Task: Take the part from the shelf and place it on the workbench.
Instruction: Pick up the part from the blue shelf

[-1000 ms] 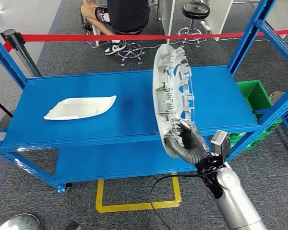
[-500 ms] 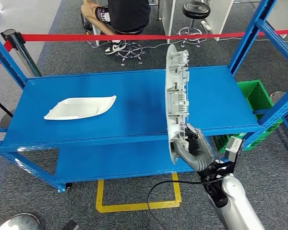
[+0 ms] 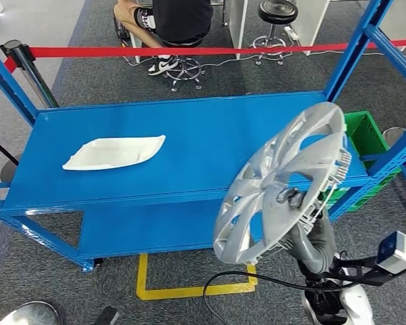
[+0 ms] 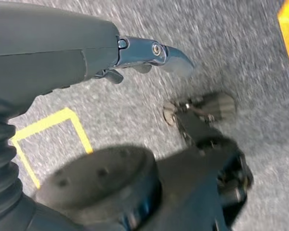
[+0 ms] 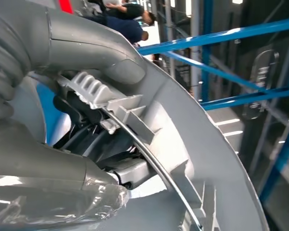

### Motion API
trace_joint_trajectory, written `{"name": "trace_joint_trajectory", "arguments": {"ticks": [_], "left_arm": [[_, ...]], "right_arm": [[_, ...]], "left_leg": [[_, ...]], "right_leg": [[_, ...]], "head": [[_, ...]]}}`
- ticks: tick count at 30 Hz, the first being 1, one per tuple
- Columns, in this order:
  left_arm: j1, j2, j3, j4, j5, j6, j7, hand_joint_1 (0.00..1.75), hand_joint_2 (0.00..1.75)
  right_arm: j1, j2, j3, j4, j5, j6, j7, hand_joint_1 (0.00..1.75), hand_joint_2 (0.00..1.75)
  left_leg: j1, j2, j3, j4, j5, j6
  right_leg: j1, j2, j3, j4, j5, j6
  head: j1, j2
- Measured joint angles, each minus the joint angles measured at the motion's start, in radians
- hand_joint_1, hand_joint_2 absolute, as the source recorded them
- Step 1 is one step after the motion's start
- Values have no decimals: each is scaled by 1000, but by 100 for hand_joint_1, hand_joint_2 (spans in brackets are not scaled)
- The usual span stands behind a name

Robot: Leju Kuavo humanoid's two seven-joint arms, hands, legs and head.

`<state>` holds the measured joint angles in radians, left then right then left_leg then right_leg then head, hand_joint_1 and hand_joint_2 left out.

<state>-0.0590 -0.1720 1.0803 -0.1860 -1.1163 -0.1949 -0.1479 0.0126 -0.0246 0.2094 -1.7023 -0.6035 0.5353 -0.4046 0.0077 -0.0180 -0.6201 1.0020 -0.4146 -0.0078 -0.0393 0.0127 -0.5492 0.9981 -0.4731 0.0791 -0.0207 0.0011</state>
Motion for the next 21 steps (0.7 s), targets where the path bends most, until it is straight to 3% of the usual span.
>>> {"name": "trace_joint_trajectory", "arguments": {"ticks": [2, 3, 6, 7, 8, 10, 12, 14, 17, 19, 21], "left_arm": [[-2, -1, 0, 0, -3, 0, 2, 0, 175], [-3, -2, 0, 0, -3, 0, 3, 0, 175], [-5, -6, 0, 0, -3, 0, 4, 0, 175], [-5, -7, 0, 0, -3, 0, 4, 0, 175], [-5, -8, 1, 0, -3, 0, 4, 0, 175], [-5, -9, 1, 0, -3, -4, 4, 0, 175], [-5, -11, 1, 0, -4, -10, 4, 0, 175], [-5, -12, 1, 0, -7, -12, 4, 0, 175], [-5, -13, 1, 0, -14, -14, 7, 0, 175], [-5, -13, 1, 0, -16, -14, 10, 0, 175], [-5, -13, 1, 0, -17, -14, 10, 0, 175]], "right_arm": [[7, 4, -5, -35, 0, 2, -1, 175, 175], [9, 5, -7, -48, 0, 3, -2, 175, 175], [18, 6, -10, -69, 0, 6, -2, 175, 175], [22, 7, -10, -72, 0, 6, -2, 175, 175], [25, 7, -11, -75, 0, 6, -3, 175, 175], [28, 7, -13, -80, 3, 7, -7, 175, 175], [31, 7, -13, -87, 7, 9, -12, 175, 175], [36, 7, -14, -94, 9, 11, -16, 175, 175], [41, 8, -16, -101, 9, 10, -18, 175, 175], [42, 8, -17, -104, 9, 10, -18, 175, 175], [43, 8, -17, -105, 9, 9, -18, 175, 175]], "left_leg": [[2, 2, 9, -14, 4, 10], [4, 4, 15, -20, 5, 15], [2, 5, 22, -23, 3, 23], [1, 5, 23, -23, 3, 23], [1, 4, 23, -21, 2, 22], [3, 2, 25, -16, -1, 16], [3, 0, 23, -8, -7, 3], [1, 0, 21, -3, -6, -12], [4, 1, 17, 5, -15, -28], [5, 3, -9, 71, -76, -36], [5, 4, -54, 197, -154, -41]], "right_leg": [[0, -2, -5, 13, -12, 3], [1, -4, -19, 47, -33, 2], [7, -6, -111, 234, -119, -3], [7, -6, -135, 274, -126, -3], [8, -6, -141, 279, -113, -3], [7, -7, -101, 183, -45, -4], [9, -5, -44, 74, 0, -7], [13, 0, -29, 45, 5, -16], [13, 1, -40, 46, 15, -36], [11, -2, -48, 42, 24, -53], [14, -5, -62, 42, 34, -63]], "head": [[1, 0], [2, 0], [3, 0], [3, 0], [3, 0], [3, 0], [3, 0], [3, 0], [2, 0], [-1, 0], [-3, 0]]}}
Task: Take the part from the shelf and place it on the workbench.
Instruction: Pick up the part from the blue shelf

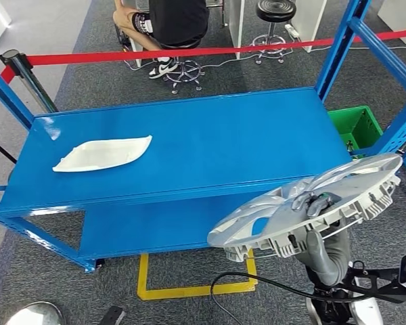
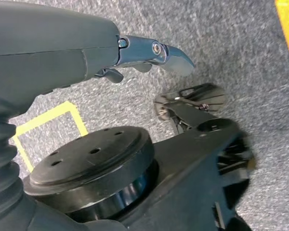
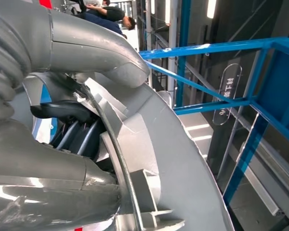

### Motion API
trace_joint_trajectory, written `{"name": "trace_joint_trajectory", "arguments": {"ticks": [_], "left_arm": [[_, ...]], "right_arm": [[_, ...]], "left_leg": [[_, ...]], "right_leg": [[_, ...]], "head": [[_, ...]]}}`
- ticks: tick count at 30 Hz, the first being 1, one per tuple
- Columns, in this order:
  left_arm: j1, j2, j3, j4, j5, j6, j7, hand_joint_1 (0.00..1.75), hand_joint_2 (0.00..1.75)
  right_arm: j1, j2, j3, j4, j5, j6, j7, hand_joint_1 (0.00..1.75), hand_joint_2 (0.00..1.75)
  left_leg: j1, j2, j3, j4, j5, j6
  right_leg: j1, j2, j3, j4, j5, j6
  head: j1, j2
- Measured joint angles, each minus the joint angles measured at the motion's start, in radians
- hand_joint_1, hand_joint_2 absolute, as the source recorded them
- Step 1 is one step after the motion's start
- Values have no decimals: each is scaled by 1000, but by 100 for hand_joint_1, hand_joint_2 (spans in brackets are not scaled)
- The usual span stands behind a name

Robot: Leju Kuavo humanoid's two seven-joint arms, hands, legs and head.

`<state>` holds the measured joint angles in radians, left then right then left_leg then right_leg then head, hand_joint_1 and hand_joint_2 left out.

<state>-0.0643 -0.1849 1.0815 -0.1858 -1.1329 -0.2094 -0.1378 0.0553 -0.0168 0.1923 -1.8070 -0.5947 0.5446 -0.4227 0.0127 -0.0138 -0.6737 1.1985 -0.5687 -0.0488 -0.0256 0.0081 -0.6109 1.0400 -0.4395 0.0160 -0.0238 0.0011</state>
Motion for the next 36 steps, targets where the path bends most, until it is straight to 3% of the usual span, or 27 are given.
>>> {"name": "trace_joint_trajectory", "arguments": {"ticks": [1, 2, 3, 5, 7, 8, 10, 11, 13, 15, 16, 17, 18, 20, 22, 24, 26, 27, 28, 30, 31, 32, 34, 36], "left_arm": [[0, 0, 0, 0, 0, 0, 0, 0, 175], [0, 0, 0, 0, 0, 0, 0, 0, 175], [0, -1, 0, 0, 0, 0, 0, 0, 175], [-3, -1, 0, 0, 0, 0, 1, 0, 175], [-8, -1, 0, 0, 0, -1, 2, 0, 175], [-10, -1, 0, 0, 0, -2, 3, 0, 175], [-9, -2, 0, 0, 0, -3, 6, 0, 175], [-7, -2, 0, 0, 0, -2, 10, 0, 175], [-4, 0, 0, 0, 0, -2, 16, 0, 175], [-5, 0, 1, 0, -3, -3, 18, 0, 175], [-5, -1, 1, 0, -5, -6, 17, 0, 175], [-4, -2, 1, 0, -7, -9, 16, 0, 175], [-3, -2, 1, 0, -9, -17, 13, 0, 175], [-2, 2, 0, 0, -16, -56, -2, 0, 175], [1, 20, -1, 0, -22, -124, -24, 0, 175], [6, 43, -2, 0, -24, -171, -37, 0, 175], [11, 61, -2, 0, -24, -183, -40, 0, 175], [14, 68, -2, 0, -24, -184, -40, 0, 175], [16, 73, -2, 0, -24, -185, -40, 0, 175], [16, 80, -2, 0, -24, -185, -40, 0, 175], [16, 82, -2, 0, -23, -184, -40, 0, 175], [15, 82, -2, 0, -23, -176, -38, 0, 175], [12, 69, -2, 0, -19, -118, -28, 0, 175], [4, 44, -2, 0, -17, -38, -14, 0, 175]], "right_arm": [[1, 0, 0, 0, 0, 0, 0, 175, 175], [1, 0, 0, 0, 0, 0, 0, 175, 175], [1, 0, 0, 0, 0, 0, 0, 175, 175], [2, 0, 0, -1, 0, 0, 0, 175, 175], [1, 1, -1, -4, 0, -1, 0, 175, 175], [1, 2, -2, -6, 0, -2, 0, 175, 175], [3, 3, -2, -8, 0, -3, 0, 175, 175], [5, 4, -2, -8, 0, -4, 0, 175, 175], [10, 4, -2, -8, 0, -6, 0, 175, 175], [12, 4, -2, -8, 3, -10, 0, 175, 175], [13, 4, -2, -8, 5, -10, -1, 175, 175], [14, 4, -2, -8, 8, -11, -2, 175, 175], [15, 4, -2, -8, 11, -12, -4, 175, 175], [16, 4, -1, -9, 21, -14, -5, 175, 175], [17, 8, 1, -16, 38, -19, -9, 175, 175], [19, 13, 5, -28, 52, -25, -17, 175, 175], [21, 17, 8, -36, 57, -30, -24, 175, 175], [22, 19, 8, -39, 57, -32, -26, 175, 175], [22, 20, 8, -42, 55, -33, -30, 175, 175], [23, 23, 8, -47, 46, -34, -39, 175, 175], [24, 25, 8, -48, 39, -35, -44, 175, 175], [26, 27, 8, -50, 31, -37, -50, 175, 175], [32, 33, 3, -58, 8, -41, -68, 175, 175], [38, 41, -13, -71, -18, -47, -86, 175, 175]], "left_leg": [[0, 0, -14, 48, -21, -1], [0, 0, -13, 66, -23, 0], [0, 0, 5, 50, -7, 1], [0, 0, 88, -63, 41, 7], [-2, -1, 162, -177, 61, 14], [-4, -2, 176, -204, 62, 18], [-7, -2, 167, -216, 71, 31], [-7, 0, 160, -218, 80, 39], [-6, 3, 145, -222, 100, 54], [-8, 3, 125, -221, 117, 62], [-10, 3, 114, -221, 126, 64], [-12, 4, 102, -220, 135, 64], [-13, 3, 91, -219, 144, 63], [-14, 3, 70, -216, 159, 58], [-17, 2, 56, -212, 173, 49], [-17, 3, 51, -210, 187, 38], [-15, 3, 46, -209, 192, 26], [-14, 2, 38, -196, 172, 20], [-13, 2, 27, -166, 135, 14], [-10, 3, -6, -54, 34, 4], [-9, 3, -19, 7, 0, 0], [-7, 3, -22, 48, -10, -2], [-4, 3, 16, 43, 29, -5], [-1, 3, 109, -65, 72, -3]], "right_leg": [[1, -1, -8, 0, 5, -2], [3, -1, -15, 0, 11, -2], [4, -1, -23, 0, 17, 0], [4, -1, -34, 0, 29, 6], [7, 0, -43, 1, 42, 16], [7, -1, -47, -1, 51, 23], [6, -1, -52, -10, 68, 36], [4, -2, -57, -9, 62, 41], [3, -2, -78, 43, -2, 48], [5, -3, -107, 164, -96, 50], [6, -2, -115, 222, -123, 51], [7, -2, -111, 255, -127, 50], [9, -2, -91, 256, -112, 48], [12, -3, -5, 162, -66, 42], [16, -2, 91, 28, -68, 35], [21, 0, 123, -31, -84, 28], [21, -1, 110, -33, -72, 14], [19, -2, 102, -33, -63, 5], [17, -4, 93, -35, -52, -4], [16, -6, 68, -34, -30, -13], [16, -7, 54, -33, -19, -14], [16, -7, 40, -32, -9, -14], [16, -8, 12, -29, 10, -9], [16, -8, -10, -25, 27, 1]], "head": [[0, 0], [0, 0], [0, 0], [0, 0], [0, 0], [0, 0], [1, 0], [1, 0], [2, 0], [4, 0], [4, 0], [4, 0], [4, 0], [4, 0], [3, 0], [4, 0], [6, 0], [4, 0], [1, 0], [-5, 0], [-5, 0], [-5, 0], [-5, 0], [-6, 0]]}}
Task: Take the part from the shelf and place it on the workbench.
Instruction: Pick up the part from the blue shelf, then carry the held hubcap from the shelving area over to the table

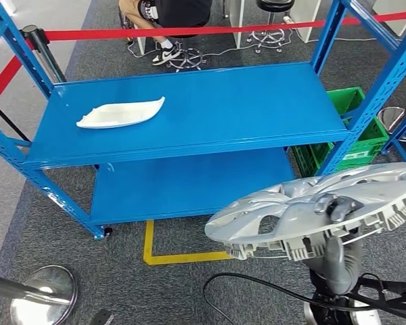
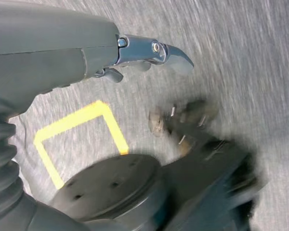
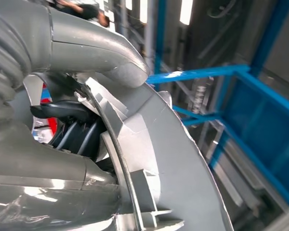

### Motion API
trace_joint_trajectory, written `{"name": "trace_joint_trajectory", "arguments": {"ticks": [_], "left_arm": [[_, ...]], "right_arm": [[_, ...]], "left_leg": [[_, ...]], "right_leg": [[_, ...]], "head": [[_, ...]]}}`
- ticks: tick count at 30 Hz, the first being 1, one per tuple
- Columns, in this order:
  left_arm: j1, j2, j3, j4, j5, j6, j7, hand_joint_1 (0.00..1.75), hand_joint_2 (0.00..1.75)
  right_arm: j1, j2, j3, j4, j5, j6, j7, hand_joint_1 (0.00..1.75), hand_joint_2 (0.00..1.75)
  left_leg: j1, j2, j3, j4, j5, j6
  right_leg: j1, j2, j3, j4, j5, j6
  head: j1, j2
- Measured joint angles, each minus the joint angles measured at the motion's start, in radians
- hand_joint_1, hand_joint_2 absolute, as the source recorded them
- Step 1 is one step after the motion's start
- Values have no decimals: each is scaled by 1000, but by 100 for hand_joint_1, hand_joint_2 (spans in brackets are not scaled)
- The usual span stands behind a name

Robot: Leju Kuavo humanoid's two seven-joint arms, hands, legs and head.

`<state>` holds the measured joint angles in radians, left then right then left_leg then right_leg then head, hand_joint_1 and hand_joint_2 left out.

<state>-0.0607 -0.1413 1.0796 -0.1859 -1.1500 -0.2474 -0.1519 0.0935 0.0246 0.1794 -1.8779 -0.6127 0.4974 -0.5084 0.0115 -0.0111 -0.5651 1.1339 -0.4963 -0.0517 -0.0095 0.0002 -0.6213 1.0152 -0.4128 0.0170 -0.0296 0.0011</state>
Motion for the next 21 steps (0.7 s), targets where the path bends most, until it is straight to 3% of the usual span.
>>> {"name": "trace_joint_trajectory", "arguments": {"ticks": [2, 3, 5, 6, 7, 10, 11, 12, 13, 15, 17, 19, 21], "left_arm": [[-10, -20, 0, 0, 0, 35, 6, 0, 175], [-13, -27, 1, 0, 0, 38, 7, 0, 175], [-12, -37, 1, 0, 0, 39, 10, 0, 175], [-8, -41, 1, 0, -1, 39, 11, 0, 175], [-5, -43, 2, 0, -2, 39, 12, 0, 175], [-5, -43, 2, 0, -9, 47, 9, 0, 175], [-6, -43, 2, 0, -10, 51, 7, 0, 175], [-7, -44, 2, 0, -12, 54, 4, 0, 175], [-7, -45, 2, 0, -14, 56, 3, 0, 175], [-7, -47, 2, 0, -18, 56, 2, 0, 175], [-8, -48, 2, 0, -20, 57, 2, 0, 175], [-8, -49, 2, 0, -20, 57, 1, 0, 175], [-7, -49, 2, 0, -20, 57, 1, 0, 175]], "right_arm": [[4, 12, -22, -16, -11, -7, -7, 175, 175], [6, 19, -31, -22, -11, -10, -8, 175, 175], [14, 30, -45, -29, -5, -20, -12, 175, 175], [21, 36, -51, -32, 2, -28, -17, 175, 175], [28, 42, -58, -35, 11, -39, -23, 175, 175], [37, 64, -79, -52, 39, -72, -45, 175, 175], [39, 70, -86, -59, 45, -80, -50, 175, 175], [42, 76, -91, -65, 49, -85, -54, 175, 175], [45, 80, -95, -71, 51, -88, -57, 175, 175], [47, 87, -101, -83, 53, -91, -59, 175, 175], [47, 95, -105, -93, 54, -92, -60, 175, 175], [48, 99, -106, -101, 54, -92, -61, 175, 175], [49, 103, -108, -104, 55, -92, -61, 175, 175]], "left_leg": [[-1, -2, 81, -121, -6, 10], [-3, -4, 97, -155, -13, 17], [-6, -2, 84, -173, -8, 34], [-6, 0, 74, -173, 2, 43], [-6, 2, 65, -174, 13, 52], [-9, 5, 32, -172, 43, 65], [-11, 5, 19, -171, 54, 65], [-12, 6, 6, -170, 64, 65], [-13, 7, -8, -168, 74, 64], [-14, 7, -33, -163, 92, 57], [-16, 7, -49, -157, 110, 48], [-17, 8, -58, -155, 128, 38], [-14, 8, -69, -149, 124, 27]], "right_leg": [[2, -1, -16, 4, 17, 12], [2, -2, -24, 4, 28, 17], [-2, -1, -39, 1, 46, 28], [-4, -1, -47, 9, 32, 32], [-5, 0, -57, 34, -2, 36], [-4, 0, -93, 210, -143, 39], [-3, 0, -97, 262, -159, 39], [-2, 0, -87, 288, -151, 38], [-1, 0, -63, 281, -126, 36], [0, 0, 33, 173, -86, 32], [1, 1, 133, 31, -101, 30], [5, 3, 159, -25, -117, 25], [4, 1, 138, -22, -103, 9]], "head": [[1, 0], [1, 0], [1, 0], [2, 0], [3, 0], [8, 0], [9, 0], [9, 0], [9, 0], [9, 0], [8, 0], [7, 0], [7, 0]]}}
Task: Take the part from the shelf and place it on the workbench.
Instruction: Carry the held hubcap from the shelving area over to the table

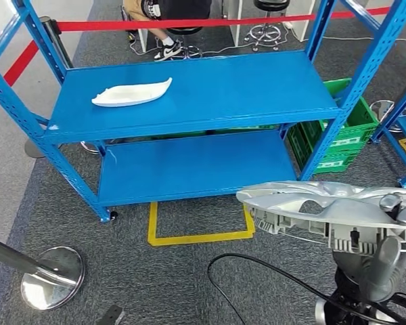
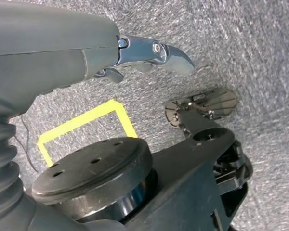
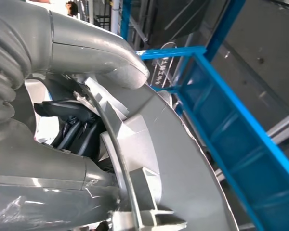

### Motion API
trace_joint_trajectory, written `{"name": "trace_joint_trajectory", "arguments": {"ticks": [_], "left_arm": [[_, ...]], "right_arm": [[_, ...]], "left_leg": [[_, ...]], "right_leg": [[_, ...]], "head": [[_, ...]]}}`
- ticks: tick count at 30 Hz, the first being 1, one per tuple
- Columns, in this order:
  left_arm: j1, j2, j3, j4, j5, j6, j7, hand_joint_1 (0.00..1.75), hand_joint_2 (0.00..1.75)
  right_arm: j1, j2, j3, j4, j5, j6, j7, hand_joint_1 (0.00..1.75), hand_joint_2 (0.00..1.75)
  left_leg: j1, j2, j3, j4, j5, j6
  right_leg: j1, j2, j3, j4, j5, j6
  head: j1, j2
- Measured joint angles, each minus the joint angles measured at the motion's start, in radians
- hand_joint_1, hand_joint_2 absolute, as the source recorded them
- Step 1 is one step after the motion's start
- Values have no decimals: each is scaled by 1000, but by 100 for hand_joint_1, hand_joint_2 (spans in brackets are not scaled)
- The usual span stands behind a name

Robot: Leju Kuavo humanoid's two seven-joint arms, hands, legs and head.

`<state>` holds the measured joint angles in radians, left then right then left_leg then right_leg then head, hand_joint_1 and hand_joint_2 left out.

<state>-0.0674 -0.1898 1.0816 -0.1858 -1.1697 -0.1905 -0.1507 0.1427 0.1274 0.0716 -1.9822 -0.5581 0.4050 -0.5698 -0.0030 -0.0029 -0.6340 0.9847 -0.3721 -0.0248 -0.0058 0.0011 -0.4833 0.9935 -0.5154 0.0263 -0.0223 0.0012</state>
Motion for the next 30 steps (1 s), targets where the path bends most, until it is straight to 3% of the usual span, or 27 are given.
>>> {"name": "trace_joint_trajectory", "arguments": {"ticks": [1, 2, 4, 5, 6, 7, 8, 9, 11, 12, 13, 15, 17, 19, 20, 21, 22, 24, 26, 28, 30], "left_arm": [[1, 0, 0, 0, 0, 0, 0, 0, 175], [1, 0, 0, 0, -1, -3, -2, 0, 175], [0, 0, 0, 0, -3, -10, -10, 0, 175], [0, -1, -1, 0, -4, -14, -15, 0, 175], [-1, -1, -1, 0, -6, -18, -20, 0, 175], [-1, -2, -1, 0, -7, -21, -23, 0, 175], [-1, -2, -2, 0, -9, -23, -26, 0, 175], [-2, -3, -2, 0, -11, -25, -29, 0, 175], [-4, -4, -2, 0, -14, -27, -32, 0, 175], [-6, -4, -2, 0, -15, -27, -33, 0, 175], [-6, -4, -3, 0, -15, -27, -34, 0, 175], [-2, -5, -3, 0, -16, -27, -34, 0, 175], [4, -4, -3, 0, -16, -27, -34, 0, 175], [4, -4, -3, 0, -19, -28, -35, 0, 175], [3, -4, -3, 0, -21, -34, -37, 0, 175], [2, -1, -4, 0, -25, -50, -40, 0, 175], [2, 6, -6, 0, -30, -76, -46, 0, 175], [5, 26, -9, 0, -39, -137, -59, 0, 175], [8, 47, -12, 0, -42, -166, -71, 0, 175], [12, 61, -16, 0, -46, -153, -96, 0, 175], [16, 69, -24, 0, -54, -128, -124, 0, 175]], "right_arm": [[1, 2, -1, -1, 1, 0, -1, 175, 175], [1, 5, -2, -3, 3, 0, -3, 175, 175], [3, 9, -4, -7, 11, 0, -9, 175, 175], [4, 10, -5, -7, 15, 0, -13, 175, 175], [5, 10, -7, -7, 19, 0, -16, 175, 175], [6, 11, -10, -7, 23, 0, -19, 175, 175], [8, 12, -13, -8, 26, 0, -22, 175, 175], [10, 14, -17, -9, 31, 0, -24, 175, 175], [13, 17, -25, -14, 37, -1, -28, 175, 175], [13, 19, -28, -17, 39, -1, -29, 175, 175], [14, 19, -30, -19, 39, -1, -30, 175, 175], [18, 20, -34, -20, 45, -4, -31, 175, 175], [23, 21, -40, -20, 62, -15, -34, 175, 175], [25, 24, -46, -20, 97, -37, -50, 175, 175], [26, 27, -50, -21, 118, -48, -64, 175, 175], [27, 31, -54, -22, 142, -58, -80, 175, 175], [29, 36, -56, -25, 163, -65, -92, 175, 175], [33, 44, -57, -34, 187, -71, -106, 175, 175], [34, 50, -57, -42, 181, -64, -111, 175, 175], [34, 53, -56, -46, 156, -43, -117, 175, 175], [39, 54, -57, -48, 139, -20, -123, 175, 175]], "left_leg": [[1, 0, -9, 20, -29, -6], [2, 0, -23, 58, -76, -11], [3, 1, -51, 179, -178, -18], [3, 1, -59, 236, -200, -20], [3, 1, -57, 270, -194, -20], [3, 1, -41, 276, -169, -18], [3, 1, -11, 251, -137, -15], [3, 0, 35, 200, -115, -11], [0, 0, 138, 55, -117, -1], [-2, -1, 170, -1, -129, 4], [-5, -1, 183, -34, -135, 9], [-5, 1, 167, -48, -123, 19], [-2, 4, 148, -50, -102, 32], [-3, 4, 130, -48, -85, 39], [-4, 4, 119, -47, -76, 41], [-4, 4, 107, -44, -68, 41], [-4, 5, 94, -40, -60, 39], [-2, 5, 69, -29, -47, 32], [-4, 7, 47, -15, -39, 23], [-6, 11, 34, -9, -28, 15], [-5, 12, 26, -6, -23, 6]], "right_leg": [[-1, -1, -10, 1, 11, -9], [-3, -3, -23, 0, 23, -17], [-1, -3, -52, 2, 48, -24], [0, -3, -68, 3, 60, -25], [1, -4, -84, 5, 71, -25], [2, -4, -100, 7, 82, -24], [3, -4, -115, 9, 92, -22], [4, -4, -127, 10, 101, -19], [7, -4, -147, 14, 120, -13], [8, -5, -155, 14, 132, -8], [8, -6, -163, 11, 145, -3], [5, -5, -180, 9, 155, 8], [3, -4, -198, 47, 100, 17], [3, -3, -218, 158, -3, 23], [3, -3, -223, 220, -36, 25], [3, -3, -222, 268, -48, 27], [3, -3, -207, 281, -33, 27], [2, -3, -134, 205, 22, 26], [3, -2, -46, 74, 27, 23], [6, 0, -15, 11, 7, 14], [3, 6, -27, 7, 14, -1]], "head": [[-1, 0], [-3, 0], [-7, 0], [-9, 0], [-9, 0], [-10, 0], [-10, 0], [-10, 0], [-9, 0], [-9, 0], [-8, 0], [-9, 0], [-7, 0], [-3, 0], [-2, 0], [-1, 0], [-1, 0], [-1, 0], [-1, 0], [-2, 0], [-3, 0]]}}
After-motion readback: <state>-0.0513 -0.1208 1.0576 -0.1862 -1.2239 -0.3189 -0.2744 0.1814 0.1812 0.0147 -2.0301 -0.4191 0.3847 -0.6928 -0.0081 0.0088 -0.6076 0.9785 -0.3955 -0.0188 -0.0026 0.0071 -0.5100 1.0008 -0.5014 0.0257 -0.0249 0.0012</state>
